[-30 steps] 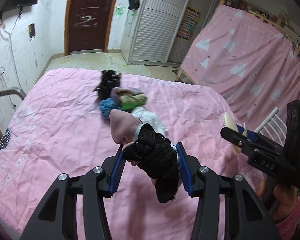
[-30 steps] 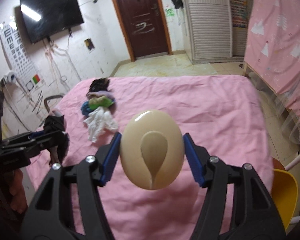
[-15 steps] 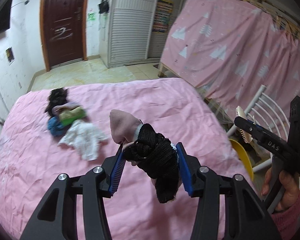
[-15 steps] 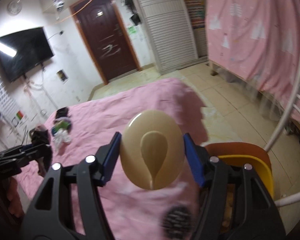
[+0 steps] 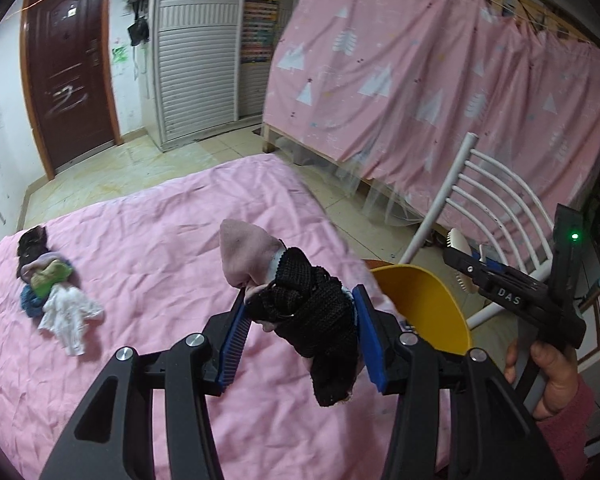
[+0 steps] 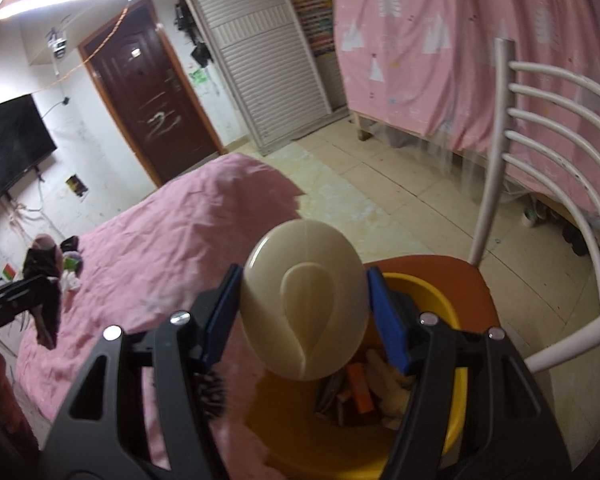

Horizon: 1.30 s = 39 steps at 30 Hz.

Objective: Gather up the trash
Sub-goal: 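Carry black knit item and cream brush over the yellow bin and release both, then move both tools back over the bed toward the remaining cloth pile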

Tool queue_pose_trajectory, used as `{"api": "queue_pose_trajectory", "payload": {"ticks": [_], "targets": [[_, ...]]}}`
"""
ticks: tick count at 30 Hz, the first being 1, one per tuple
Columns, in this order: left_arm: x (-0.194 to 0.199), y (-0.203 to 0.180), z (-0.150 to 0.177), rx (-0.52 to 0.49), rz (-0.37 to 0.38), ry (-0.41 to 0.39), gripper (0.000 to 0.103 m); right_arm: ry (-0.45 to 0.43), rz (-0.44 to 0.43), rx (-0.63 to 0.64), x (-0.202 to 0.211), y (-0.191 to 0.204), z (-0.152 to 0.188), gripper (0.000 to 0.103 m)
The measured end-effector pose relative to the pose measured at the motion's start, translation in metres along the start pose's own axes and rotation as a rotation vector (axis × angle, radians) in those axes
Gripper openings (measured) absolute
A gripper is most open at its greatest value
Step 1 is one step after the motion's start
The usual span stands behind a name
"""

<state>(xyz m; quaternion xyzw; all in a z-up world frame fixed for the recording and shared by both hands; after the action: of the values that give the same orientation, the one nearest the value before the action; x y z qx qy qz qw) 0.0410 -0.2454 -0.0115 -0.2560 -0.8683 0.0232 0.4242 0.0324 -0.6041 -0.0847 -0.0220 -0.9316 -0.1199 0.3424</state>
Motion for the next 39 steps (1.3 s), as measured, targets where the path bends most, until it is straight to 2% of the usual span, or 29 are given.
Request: {"api": "queue_pose_trajectory", "payload": {"ticks": [2, 5, 15, 18, 20, 23, 31, 39], "targets": [[-0.003, -0.008, 0.001, -0.012, 0.007, 0.004, 0.041, 0.006, 0.004, -0.019, -0.002, -0.009, 0.004, 0.062], [-0.007, -0.024, 0.0, -0.031, 0.019, 0.014, 0.041, 0.005, 0.011, -0.046, -0.003, -0.019, 0.007, 0.07], [-0.041, -0.096, 0.001, -0.09, 0.113, 0.076, 0.042, -0.052, 0.033, -0.11, 0.016, -0.046, 0.009, 0.07], [-0.054, -0.114, 0.005, -0.101, 0.13, 0.063, 0.052, -0.076, 0.047, -0.134, 0.024, -0.058, 0.009, 0.07], [-0.063, -0.12, 0.009, -0.098, 0.139, 0.074, 0.063, -0.082, 0.053, -0.146, 0.026, -0.064, 0.01, 0.07], [-0.071, -0.126, 0.015, -0.098, 0.147, 0.089, 0.07, -0.087, 0.05, -0.162, 0.027, -0.07, 0.01, 0.07], [-0.073, -0.102, 0.016, -0.072, 0.105, 0.082, 0.071, -0.075, 0.035, -0.13, 0.023, -0.057, 0.007, 0.07], [-0.052, -0.049, 0.0, -0.001, 0.048, 0.028, 0.071, -0.055, -0.027, -0.082, 0.011, -0.019, -0.004, 0.07]]}}
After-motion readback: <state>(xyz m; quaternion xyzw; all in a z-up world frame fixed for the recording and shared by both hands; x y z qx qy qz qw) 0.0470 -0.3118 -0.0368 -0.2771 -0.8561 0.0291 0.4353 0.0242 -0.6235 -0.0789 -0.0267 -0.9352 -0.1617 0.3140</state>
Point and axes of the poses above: each gripper's, at about its wrist camera, not at the fingertips, and x roughly against the way its jaws point, y to its left, z to its underside, the point moved 2 cm from there along -x, roughly the way its jaws point, and after that the axes turned 12 degrees about x, right-handed, at the moved point
